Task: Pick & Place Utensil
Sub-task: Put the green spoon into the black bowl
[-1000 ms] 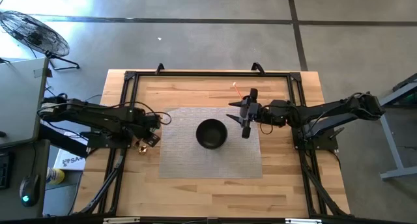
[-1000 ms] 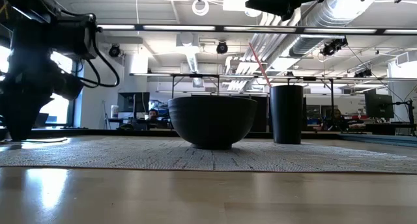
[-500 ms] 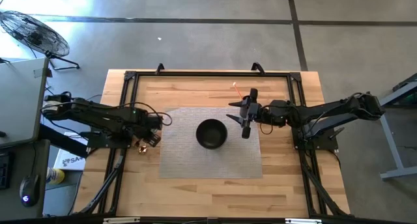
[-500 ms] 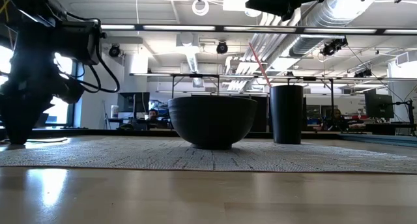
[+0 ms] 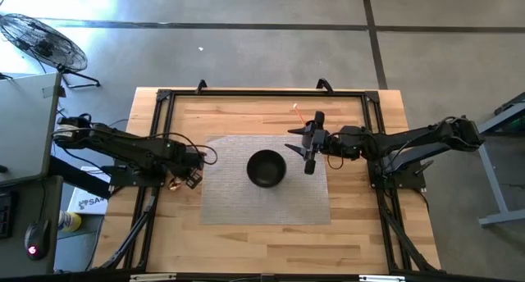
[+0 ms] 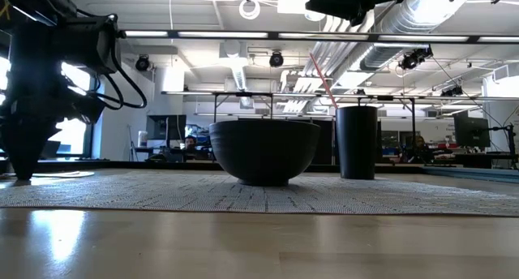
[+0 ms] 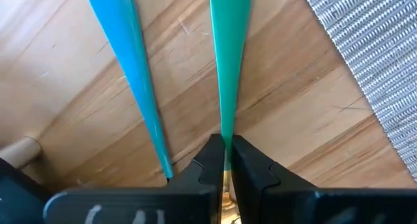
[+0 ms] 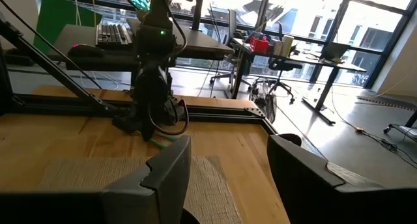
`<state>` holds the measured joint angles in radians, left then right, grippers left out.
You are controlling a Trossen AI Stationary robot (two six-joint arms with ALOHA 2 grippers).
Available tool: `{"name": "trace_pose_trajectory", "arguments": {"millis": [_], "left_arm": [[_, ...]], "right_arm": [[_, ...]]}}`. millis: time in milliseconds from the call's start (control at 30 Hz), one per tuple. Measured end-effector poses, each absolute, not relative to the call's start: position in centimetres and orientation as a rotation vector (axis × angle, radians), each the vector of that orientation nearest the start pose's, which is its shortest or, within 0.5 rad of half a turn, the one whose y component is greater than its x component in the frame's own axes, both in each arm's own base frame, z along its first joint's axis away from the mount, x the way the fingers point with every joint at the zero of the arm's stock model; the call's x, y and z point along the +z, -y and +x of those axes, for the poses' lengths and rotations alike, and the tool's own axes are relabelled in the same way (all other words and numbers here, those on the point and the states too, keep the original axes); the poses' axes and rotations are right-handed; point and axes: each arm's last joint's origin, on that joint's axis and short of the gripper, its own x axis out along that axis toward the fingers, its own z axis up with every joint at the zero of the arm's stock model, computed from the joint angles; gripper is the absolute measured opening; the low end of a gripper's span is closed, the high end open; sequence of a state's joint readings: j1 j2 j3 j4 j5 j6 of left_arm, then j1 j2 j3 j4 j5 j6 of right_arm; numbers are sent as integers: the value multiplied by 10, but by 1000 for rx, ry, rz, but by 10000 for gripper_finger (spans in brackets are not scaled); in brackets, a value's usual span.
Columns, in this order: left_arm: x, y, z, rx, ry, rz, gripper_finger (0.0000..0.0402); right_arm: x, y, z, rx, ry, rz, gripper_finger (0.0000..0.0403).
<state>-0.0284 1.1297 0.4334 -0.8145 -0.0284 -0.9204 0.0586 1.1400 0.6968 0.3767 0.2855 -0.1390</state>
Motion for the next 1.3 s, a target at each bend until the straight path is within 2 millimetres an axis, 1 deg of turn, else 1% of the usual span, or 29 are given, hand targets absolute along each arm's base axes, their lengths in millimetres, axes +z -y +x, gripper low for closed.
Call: {"name": "trace_pose_trajectory", "arguments": {"millis": [133,167,267,367,433,533,633,767,967,1067,1300], "left_arm": [[143,3,146,654,-1369,-657,10],[146,2,151,647,-1343,-635,8],[164,1,168,602,-1205,-581,6],[174,1,177,549,-1176,-523,6],[186,1,187,494,-1093,-499,5],[194,0,193,468,-1050,-425,5],[203,-1,204,438,-934,-360,4],[209,-2,213,398,-827,-264,4],[215,-1,227,343,-708,-202,4],[215,-1,229,330,-692,-177,4],[214,-1,245,295,-618,-124,4]], "right_arm": [[286,-7,252,-222,-81,-150,197],[286,-7,252,-222,-81,-150,197],[286,-7,252,-222,-81,-150,197],[286,-7,252,-222,-81,-149,197],[286,-7,252,-222,-81,-150,197],[286,-7,252,-222,-81,-150,197],[286,-7,252,-222,-81,-150,197],[286,-7,252,-222,-81,-150,197],[286,-7,252,-216,-80,-140,197],[286,-7,252,-216,-78,-112,197],[283,-7,252,-214,-104,-43,197]]}}
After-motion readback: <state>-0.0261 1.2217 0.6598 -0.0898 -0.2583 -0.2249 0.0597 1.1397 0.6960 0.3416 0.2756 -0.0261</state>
